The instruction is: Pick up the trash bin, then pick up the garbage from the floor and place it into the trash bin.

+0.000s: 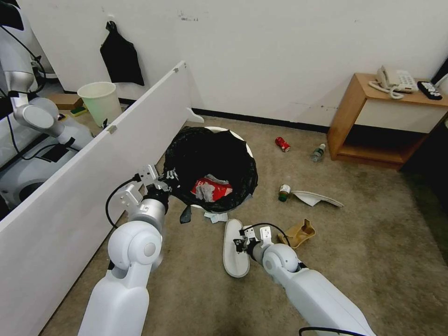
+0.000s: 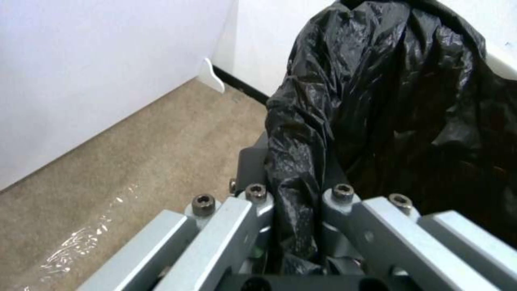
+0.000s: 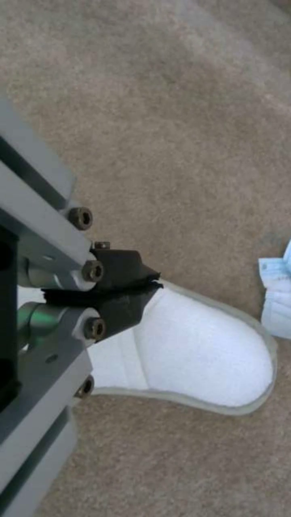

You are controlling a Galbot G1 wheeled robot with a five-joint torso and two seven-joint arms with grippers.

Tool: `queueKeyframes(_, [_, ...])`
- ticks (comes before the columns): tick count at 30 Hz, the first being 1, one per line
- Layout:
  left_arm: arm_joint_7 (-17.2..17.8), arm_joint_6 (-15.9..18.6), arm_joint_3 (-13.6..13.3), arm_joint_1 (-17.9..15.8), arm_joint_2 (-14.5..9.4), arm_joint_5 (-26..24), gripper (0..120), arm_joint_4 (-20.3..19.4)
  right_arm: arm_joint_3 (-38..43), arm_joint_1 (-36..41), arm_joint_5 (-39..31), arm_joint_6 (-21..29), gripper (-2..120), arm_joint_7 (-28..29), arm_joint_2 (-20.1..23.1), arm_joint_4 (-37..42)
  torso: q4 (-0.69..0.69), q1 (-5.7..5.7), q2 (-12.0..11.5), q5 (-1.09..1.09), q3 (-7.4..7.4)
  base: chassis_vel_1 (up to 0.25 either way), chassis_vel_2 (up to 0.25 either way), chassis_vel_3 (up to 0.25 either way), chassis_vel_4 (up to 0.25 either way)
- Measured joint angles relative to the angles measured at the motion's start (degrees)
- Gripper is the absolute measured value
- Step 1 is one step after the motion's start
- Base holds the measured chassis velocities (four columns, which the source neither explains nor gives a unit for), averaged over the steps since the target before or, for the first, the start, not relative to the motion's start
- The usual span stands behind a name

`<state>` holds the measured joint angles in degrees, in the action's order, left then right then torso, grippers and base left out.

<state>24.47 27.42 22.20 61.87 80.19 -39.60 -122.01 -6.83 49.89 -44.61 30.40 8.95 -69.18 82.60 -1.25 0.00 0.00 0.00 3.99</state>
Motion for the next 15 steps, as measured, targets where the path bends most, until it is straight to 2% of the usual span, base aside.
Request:
queueKeyframes(10, [-0.1, -0.2, 0.4, 0.5, -0.3, 0.0, 4, -0.3, -0.2, -0.6, -0.1, -0.1, 0, 0.3, -0.6, -1.2, 0.00, 0.00, 0.0, 0.00, 0.00, 0.000, 0.000, 0.000, 0.000])
queueKeyframes(13, [-0.1, -0.2, 0.2, 0.3, -0.1, 0.0, 4, -0.1, -0.2, -0.5, 0.0, -0.1, 11, 0.8, -0.9, -1.8, 0.00, 0.00, 0.0, 0.00, 0.00, 0.000, 0.000, 0.000, 0.000])
queueKeyframes(14, [-0.1, -0.2, 0.2, 0.3, -0.1, 0.0, 4, -0.1, -0.2, -0.5, 0.0, -0.1, 11, 0.8, -0.9, -1.8, 0.00, 0.00, 0.0, 0.00, 0.00, 0.000, 0.000, 0.000, 0.000])
queueKeyframes(15, [-0.1, -0.2, 0.2, 0.3, -0.1, 0.1, 4, -0.1, -0.2, -0.5, 0.2, -0.1, 18, 0.9, -1.1, -2.3, 0.00, 0.00, 0.0, 0.00, 0.00, 0.000, 0.000, 0.000, 0.000])
